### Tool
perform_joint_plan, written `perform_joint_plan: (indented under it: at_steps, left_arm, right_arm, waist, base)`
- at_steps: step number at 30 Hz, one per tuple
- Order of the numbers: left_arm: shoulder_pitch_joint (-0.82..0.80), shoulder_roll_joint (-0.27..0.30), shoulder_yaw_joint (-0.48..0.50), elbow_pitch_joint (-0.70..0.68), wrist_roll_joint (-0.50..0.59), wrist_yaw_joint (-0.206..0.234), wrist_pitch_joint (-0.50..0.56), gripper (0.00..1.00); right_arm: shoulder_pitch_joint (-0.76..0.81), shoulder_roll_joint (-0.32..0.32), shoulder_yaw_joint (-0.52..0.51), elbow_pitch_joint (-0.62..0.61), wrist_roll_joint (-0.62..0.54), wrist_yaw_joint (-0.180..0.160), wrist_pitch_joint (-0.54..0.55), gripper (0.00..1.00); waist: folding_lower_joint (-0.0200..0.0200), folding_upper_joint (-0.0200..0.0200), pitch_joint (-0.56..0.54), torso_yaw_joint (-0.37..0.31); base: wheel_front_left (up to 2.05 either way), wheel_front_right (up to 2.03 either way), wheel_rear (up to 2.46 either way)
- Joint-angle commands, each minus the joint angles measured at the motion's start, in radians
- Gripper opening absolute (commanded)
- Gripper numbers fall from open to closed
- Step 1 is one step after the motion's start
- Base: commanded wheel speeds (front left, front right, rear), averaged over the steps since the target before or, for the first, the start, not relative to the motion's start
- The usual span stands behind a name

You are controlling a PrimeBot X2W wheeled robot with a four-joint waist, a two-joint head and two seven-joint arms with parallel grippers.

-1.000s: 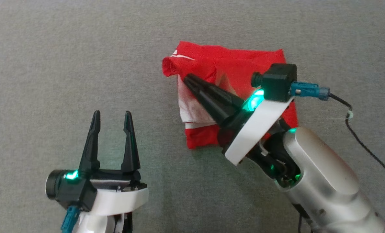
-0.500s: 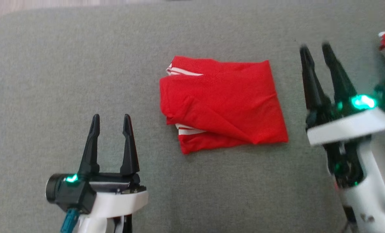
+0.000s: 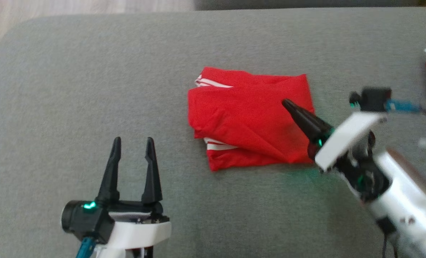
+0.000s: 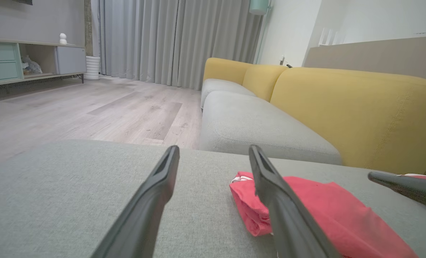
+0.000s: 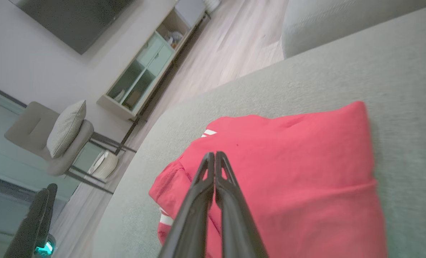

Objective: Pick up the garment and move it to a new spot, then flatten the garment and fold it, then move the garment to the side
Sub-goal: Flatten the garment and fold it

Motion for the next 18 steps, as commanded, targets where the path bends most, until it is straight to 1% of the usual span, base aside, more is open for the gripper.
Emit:
perform_joint_plan:
  at_steps: [1, 3, 5, 7, 9, 13, 18]
  left_arm:
    - [-0.028, -0.003, 0.017, -0.026, -0.005, 0.0, -0.005, 1.0]
    - [-0.037, -0.003, 0.0, -0.022, -0.013, 0.002, -0.005, 1.0]
    - [-0.047, -0.003, -0.017, -0.017, -0.02, 0.004, -0.005, 1.0]
    - [-0.055, -0.003, -0.029, -0.015, -0.027, 0.009, -0.005, 1.0]
    - [-0.063, -0.003, -0.036, -0.015, -0.031, 0.014, -0.005, 1.0]
    - [-0.071, -0.003, -0.034, -0.018, -0.035, 0.024, -0.005, 1.0]
    - [-0.074, -0.003, -0.018, -0.018, -0.025, 0.025, -0.005, 1.0]
  right_arm:
    - [-0.044, -0.012, 0.019, -0.011, 0.035, 0.007, 0.032, 0.0]
    - [-0.101, -0.018, 0.05, 0.046, 0.098, 0.007, 0.11, 0.0]
    - [-0.149, -0.027, 0.084, 0.1, 0.131, 0.007, 0.176, 0.0]
    - [-0.183, -0.033, 0.118, 0.138, 0.155, 0.007, 0.226, 0.0]
    - [-0.204, -0.037, 0.148, 0.148, 0.183, 0.007, 0.26, 0.0]
    - [-0.205, -0.046, 0.192, 0.103, 0.264, 0.007, 0.314, 0.0]
    - [-0.167, -0.078, 0.255, -0.028, 0.336, 0.007, 0.374, 0.0]
  waist:
    - [0.0001, 0.0, 0.023, 0.029]
    - [0.0001, 0.0, 0.039, 0.05]
    - [0.0001, 0.0, 0.054, 0.07]
    - [0.0001, 0.0, 0.068, 0.083]
    - [0.0001, 0.0, 0.08, 0.09]
    - [0.0001, 0.0, 0.09, 0.087]
    - [0.0001, 0.0, 0.08, 0.062]
  base:
    - [0.0, 0.0, 0.0]
    - [0.0, 0.0, 0.0]
    - [0.0, 0.0, 0.0]
    - [0.0, 0.0, 0.0]
    - [0.0, 0.0, 0.0]
    - [0.0, 0.0, 0.0]
    - [0.0, 0.0, 0.0]
